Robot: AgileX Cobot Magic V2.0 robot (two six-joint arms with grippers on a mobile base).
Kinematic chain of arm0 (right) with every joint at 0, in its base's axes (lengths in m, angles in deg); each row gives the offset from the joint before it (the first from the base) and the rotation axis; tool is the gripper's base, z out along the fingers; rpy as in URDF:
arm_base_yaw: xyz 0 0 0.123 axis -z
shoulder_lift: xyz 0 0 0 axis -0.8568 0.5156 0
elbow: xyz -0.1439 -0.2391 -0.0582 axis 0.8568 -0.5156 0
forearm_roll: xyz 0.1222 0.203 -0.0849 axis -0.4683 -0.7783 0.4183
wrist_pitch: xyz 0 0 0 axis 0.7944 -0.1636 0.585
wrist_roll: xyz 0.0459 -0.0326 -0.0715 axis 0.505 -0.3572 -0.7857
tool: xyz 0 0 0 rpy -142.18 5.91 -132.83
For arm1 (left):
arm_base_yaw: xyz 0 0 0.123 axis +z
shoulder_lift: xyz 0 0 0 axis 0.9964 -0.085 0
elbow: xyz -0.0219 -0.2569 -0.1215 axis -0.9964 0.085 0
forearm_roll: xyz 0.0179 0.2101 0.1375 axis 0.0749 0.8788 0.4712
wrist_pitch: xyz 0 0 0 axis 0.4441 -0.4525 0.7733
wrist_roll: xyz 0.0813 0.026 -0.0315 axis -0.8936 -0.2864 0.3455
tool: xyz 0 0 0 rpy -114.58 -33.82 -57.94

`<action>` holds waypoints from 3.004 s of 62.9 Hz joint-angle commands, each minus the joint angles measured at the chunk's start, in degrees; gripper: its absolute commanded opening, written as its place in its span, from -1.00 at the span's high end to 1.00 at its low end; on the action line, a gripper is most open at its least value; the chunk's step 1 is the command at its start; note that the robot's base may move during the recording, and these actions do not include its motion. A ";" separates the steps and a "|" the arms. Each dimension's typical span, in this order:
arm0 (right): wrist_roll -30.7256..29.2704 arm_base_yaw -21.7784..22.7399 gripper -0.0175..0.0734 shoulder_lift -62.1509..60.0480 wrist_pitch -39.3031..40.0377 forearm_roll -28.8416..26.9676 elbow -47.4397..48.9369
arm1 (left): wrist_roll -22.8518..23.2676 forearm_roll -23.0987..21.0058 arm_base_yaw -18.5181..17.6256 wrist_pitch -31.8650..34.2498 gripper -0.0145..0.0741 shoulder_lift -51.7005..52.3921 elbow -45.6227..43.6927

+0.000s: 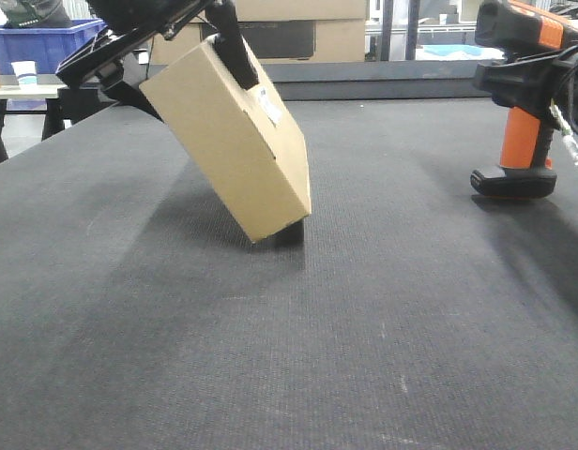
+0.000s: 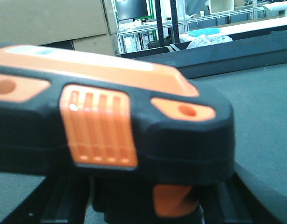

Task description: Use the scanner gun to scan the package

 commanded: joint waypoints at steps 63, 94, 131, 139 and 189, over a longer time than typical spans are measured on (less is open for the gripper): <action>0.19 0.19 -0.22 1.67 0.23 0.34 0.62 | -0.05 -0.72 -0.30 1.21 0.92 0.34 -0.40; 0.19 0.19 -0.51 -1.20 1.73 3.07 -4.18 | -0.05 -0.72 -0.30 1.21 0.92 0.34 -0.40; 0.19 0.19 -0.50 -17.20 2.16 8.45 -20.63 | -4.67 16.63 7.96 -15.02 0.92 0.72 -10.62; 0.19 0.19 -0.50 -22.61 0.70 8.47 -24.63 | -4.67 21.24 12.28 -16.51 0.92 0.72 -10.40; 0.19 0.19 -0.50 -27.38 -5.99 8.47 -27.15 | -4.67 26.00 13.88 -15.48 0.92 -1.38 -10.35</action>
